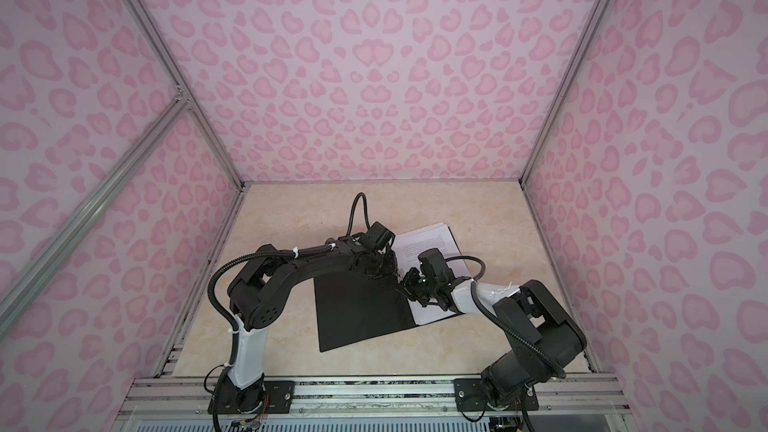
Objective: Put the files into the folder
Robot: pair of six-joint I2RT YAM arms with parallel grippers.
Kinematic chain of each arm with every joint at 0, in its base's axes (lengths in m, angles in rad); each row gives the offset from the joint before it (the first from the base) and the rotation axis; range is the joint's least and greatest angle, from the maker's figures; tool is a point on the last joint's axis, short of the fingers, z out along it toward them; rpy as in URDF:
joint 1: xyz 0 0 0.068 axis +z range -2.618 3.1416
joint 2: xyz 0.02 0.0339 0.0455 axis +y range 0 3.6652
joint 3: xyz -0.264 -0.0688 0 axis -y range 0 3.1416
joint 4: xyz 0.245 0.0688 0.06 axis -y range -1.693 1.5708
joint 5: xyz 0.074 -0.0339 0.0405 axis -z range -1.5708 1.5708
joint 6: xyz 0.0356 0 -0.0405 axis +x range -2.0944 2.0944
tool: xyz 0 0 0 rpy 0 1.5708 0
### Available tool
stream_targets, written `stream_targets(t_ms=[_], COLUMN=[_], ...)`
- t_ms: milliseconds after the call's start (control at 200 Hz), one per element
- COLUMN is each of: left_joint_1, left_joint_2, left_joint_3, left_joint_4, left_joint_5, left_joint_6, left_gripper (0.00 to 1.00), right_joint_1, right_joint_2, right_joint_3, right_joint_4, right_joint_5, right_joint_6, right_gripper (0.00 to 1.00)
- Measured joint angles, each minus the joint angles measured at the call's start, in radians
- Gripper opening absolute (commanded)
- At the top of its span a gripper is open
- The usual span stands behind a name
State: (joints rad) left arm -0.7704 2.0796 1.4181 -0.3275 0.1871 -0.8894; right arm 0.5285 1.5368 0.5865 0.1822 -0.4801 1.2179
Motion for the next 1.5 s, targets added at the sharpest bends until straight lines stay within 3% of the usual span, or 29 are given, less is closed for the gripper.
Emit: stream_targets(t_ms=[455,795,1500], left_joint_1=[-0.003,0.053,0.090], left_joint_2=[0.034,0.044,0.045], left_joint_3=[0.047,0.076,0.035], left_joint_4=[-0.018,-0.067,-0.011], left_joint_5=[-0.011,-0.029,0.042], left_joint_6=[-0.032,0.012,0.040], left_gripper=[0.03,0.03,0.03], right_joint_1=[-0.005,-0.001,-0.018], right_joint_2=[0.017,0.095,0.174], right_joint_3=[-0.006,0.078,0.060], right_joint_4=[0.029,0.034,0.087], right_joint_5=[-0.023,-0.032,-0.052], right_joint_6=[-0.006,-0.025,-0.069], right_gripper=[0.00,0.00,0.00])
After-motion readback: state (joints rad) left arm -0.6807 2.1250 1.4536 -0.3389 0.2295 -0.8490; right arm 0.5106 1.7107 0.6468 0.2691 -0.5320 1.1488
